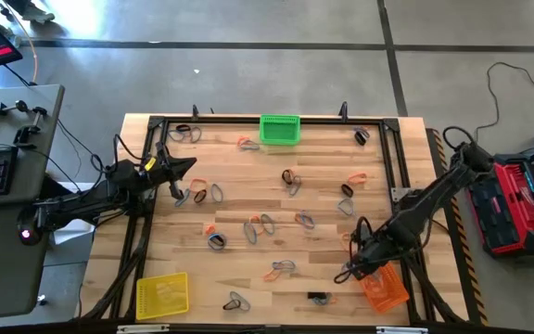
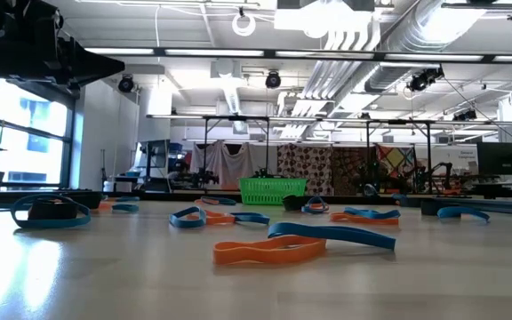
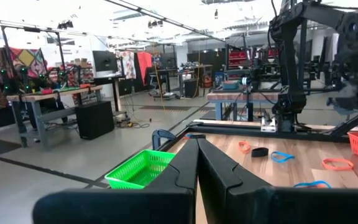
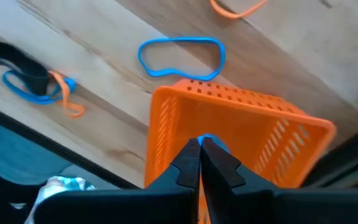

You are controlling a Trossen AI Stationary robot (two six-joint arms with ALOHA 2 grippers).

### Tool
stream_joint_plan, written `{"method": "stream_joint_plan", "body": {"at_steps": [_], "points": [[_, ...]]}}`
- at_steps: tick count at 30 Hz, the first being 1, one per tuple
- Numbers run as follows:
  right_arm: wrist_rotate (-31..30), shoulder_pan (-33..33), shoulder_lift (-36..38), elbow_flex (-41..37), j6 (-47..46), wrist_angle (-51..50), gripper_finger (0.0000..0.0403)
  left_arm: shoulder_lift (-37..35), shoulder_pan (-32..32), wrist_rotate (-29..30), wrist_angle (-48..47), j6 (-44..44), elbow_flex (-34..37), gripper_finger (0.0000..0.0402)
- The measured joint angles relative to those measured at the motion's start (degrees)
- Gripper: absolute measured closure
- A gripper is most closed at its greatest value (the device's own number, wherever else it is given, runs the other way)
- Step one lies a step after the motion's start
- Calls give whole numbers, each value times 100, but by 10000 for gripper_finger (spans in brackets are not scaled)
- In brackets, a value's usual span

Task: Sort rubber bands into baskets
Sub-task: Put the blue rubber band into the orange bin

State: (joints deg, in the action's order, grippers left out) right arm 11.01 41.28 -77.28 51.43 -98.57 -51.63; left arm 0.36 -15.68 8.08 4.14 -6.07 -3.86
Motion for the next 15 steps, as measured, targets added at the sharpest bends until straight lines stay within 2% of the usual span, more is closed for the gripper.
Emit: {"method": "stream_joint_plan", "body": {"at_steps": [9, 15], "points": [[289, 328, 0, -732, -452, 1083, 403, 0, 0, 0, -2, 2, 0, 401], [397, 716, 0, -799, -885, 1629, 403, 0, 0, 0, -1, 2, 0, 401]]}}
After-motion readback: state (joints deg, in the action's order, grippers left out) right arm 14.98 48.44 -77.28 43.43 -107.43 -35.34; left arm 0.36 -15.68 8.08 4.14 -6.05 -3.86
